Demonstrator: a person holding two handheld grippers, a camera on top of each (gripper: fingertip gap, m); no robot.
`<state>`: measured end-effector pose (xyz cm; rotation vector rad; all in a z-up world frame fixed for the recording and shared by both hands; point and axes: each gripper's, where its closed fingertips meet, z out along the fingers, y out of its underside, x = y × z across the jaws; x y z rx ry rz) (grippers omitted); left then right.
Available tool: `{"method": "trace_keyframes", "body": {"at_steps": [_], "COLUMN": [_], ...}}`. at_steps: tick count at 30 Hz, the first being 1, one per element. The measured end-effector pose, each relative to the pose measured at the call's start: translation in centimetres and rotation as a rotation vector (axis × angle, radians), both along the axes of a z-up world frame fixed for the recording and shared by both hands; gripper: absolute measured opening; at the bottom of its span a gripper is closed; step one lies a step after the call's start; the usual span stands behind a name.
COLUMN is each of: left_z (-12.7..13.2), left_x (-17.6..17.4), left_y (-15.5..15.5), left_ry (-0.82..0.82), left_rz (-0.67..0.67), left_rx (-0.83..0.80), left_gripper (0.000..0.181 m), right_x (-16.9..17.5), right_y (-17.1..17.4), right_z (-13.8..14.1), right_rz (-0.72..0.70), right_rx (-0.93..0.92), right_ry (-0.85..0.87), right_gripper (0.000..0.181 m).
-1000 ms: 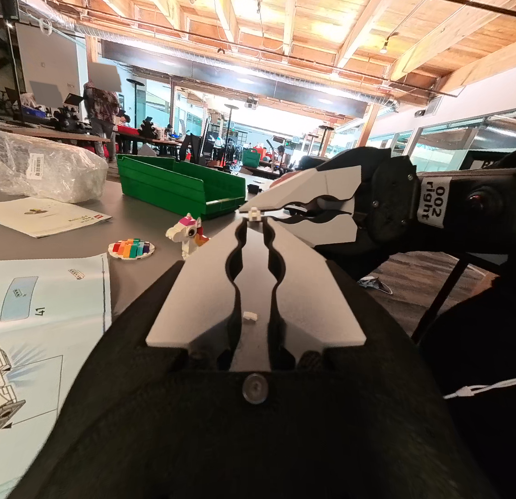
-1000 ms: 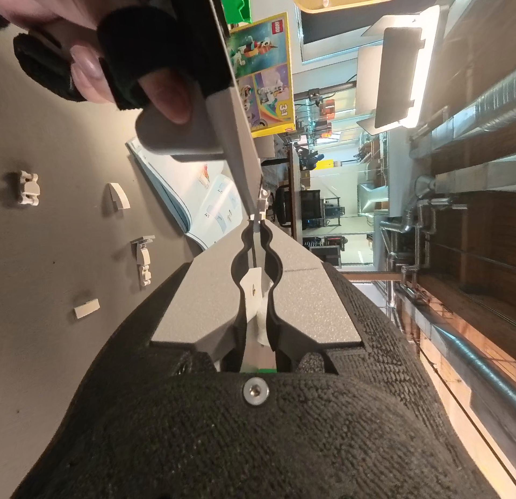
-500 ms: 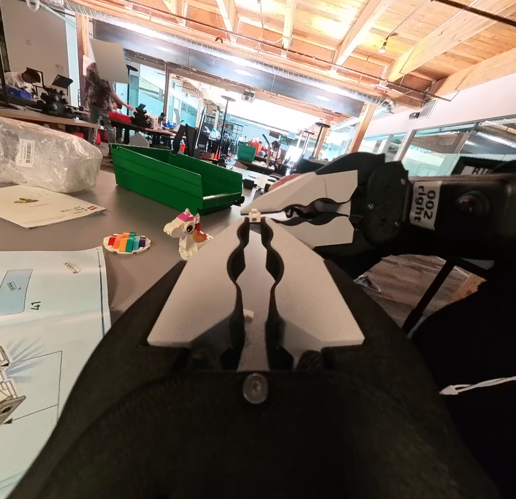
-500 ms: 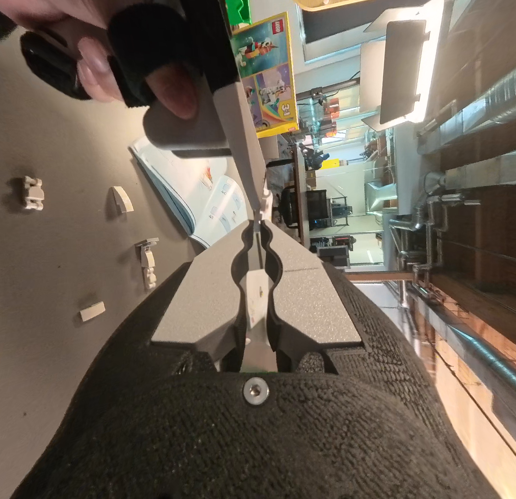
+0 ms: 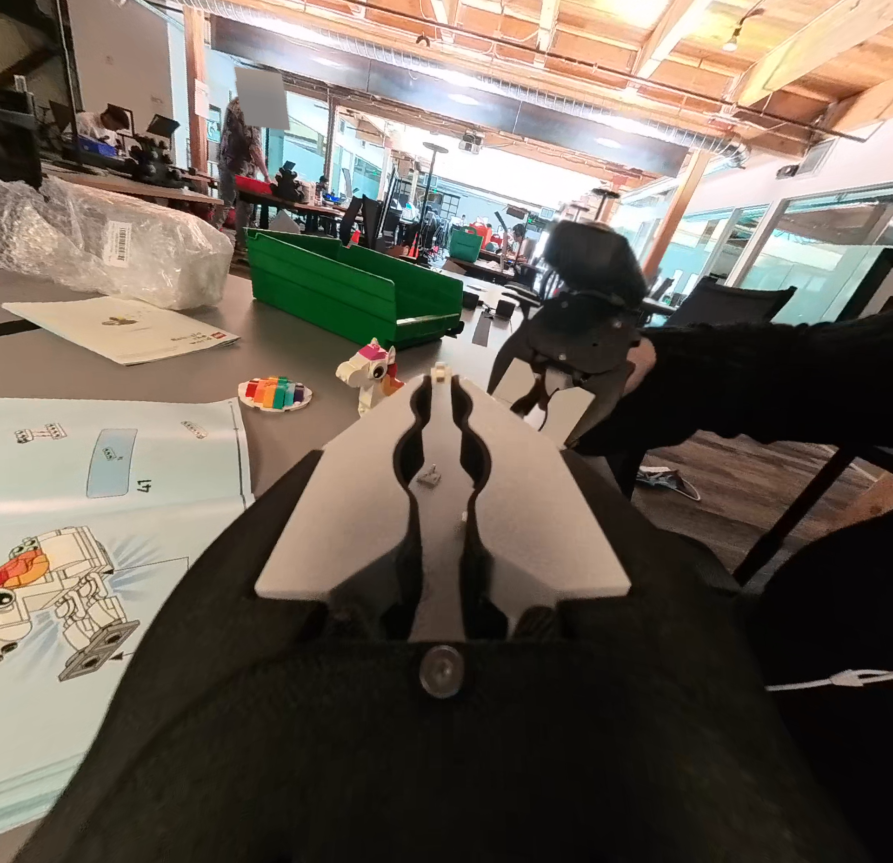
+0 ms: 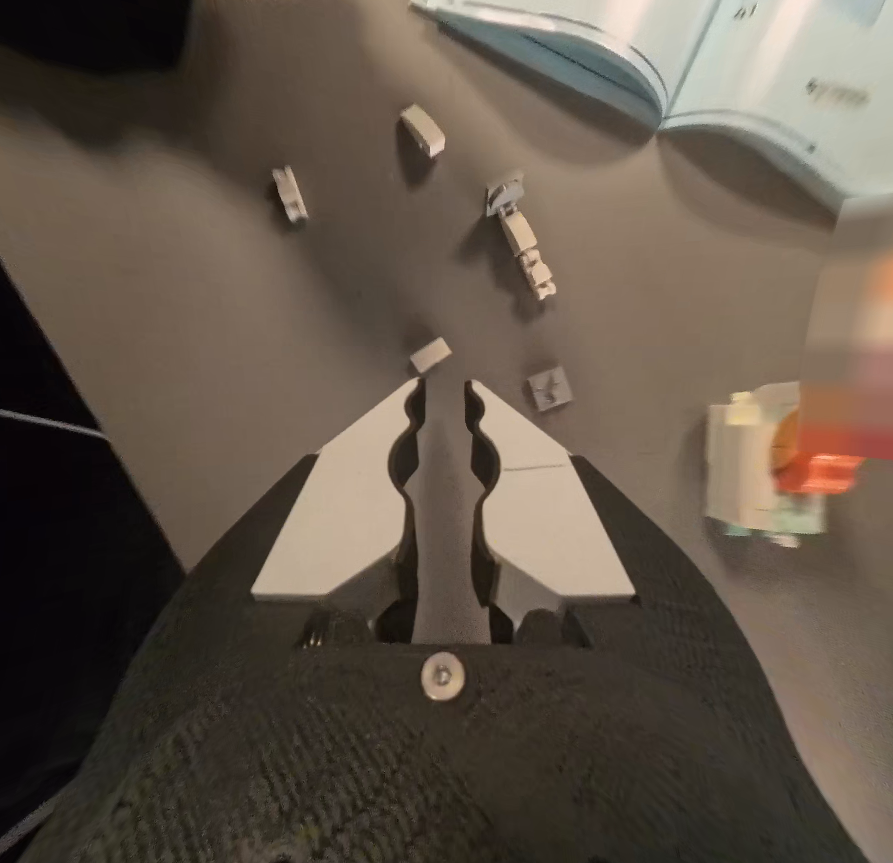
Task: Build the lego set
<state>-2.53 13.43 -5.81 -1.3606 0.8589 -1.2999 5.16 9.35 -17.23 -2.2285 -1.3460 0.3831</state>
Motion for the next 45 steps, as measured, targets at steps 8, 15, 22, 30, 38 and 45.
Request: {"method": "trace_keyframes", "body": {"at_steps": [8,15,22,30,38,45], "left_z": [-0.3,-0.6,-0.7,0.8,1.0,0.9], "left_x": [0.3,0.6,0.9,0.9,1.3,1.4], "left_y": [-0.1,-0.5,-0.9,-3.5,-5.8,-6.0], "left_ry": [0.018,0.049,0.054,-0.035,-0.049,-0.041], "left_rz": [-0.001,-0.006,-0.033,-0.219,-0.357,-0.359], "left_rx": [0.014,0.045,0.048,0.036,0.045,0.062], "left_gripper": [0.007,0.007,0.007,0.007,0.007,0.007], "right_x": [-1.0,-1.6,-1.6,-5.3,-7.0,-7.1], "right_y": [-0.5,0.1,1.1,0.1,-1.3,-1.6], "right_z": [-1.3,-1.1,-0.4,12.2,12.8,12.7], "right_rz": [-0.124,-0.139,-0.088,0.145,0.282,0.267], "right_rx": [-0.100,-0.056,0.065,0.072,-0.028,-0.123], "right_ry": [0.089,0.089,0.018,0.482,0.419,0.389], "right_gripper": [0.017,0.015,0.006,0.006,0.006,0.006]}}
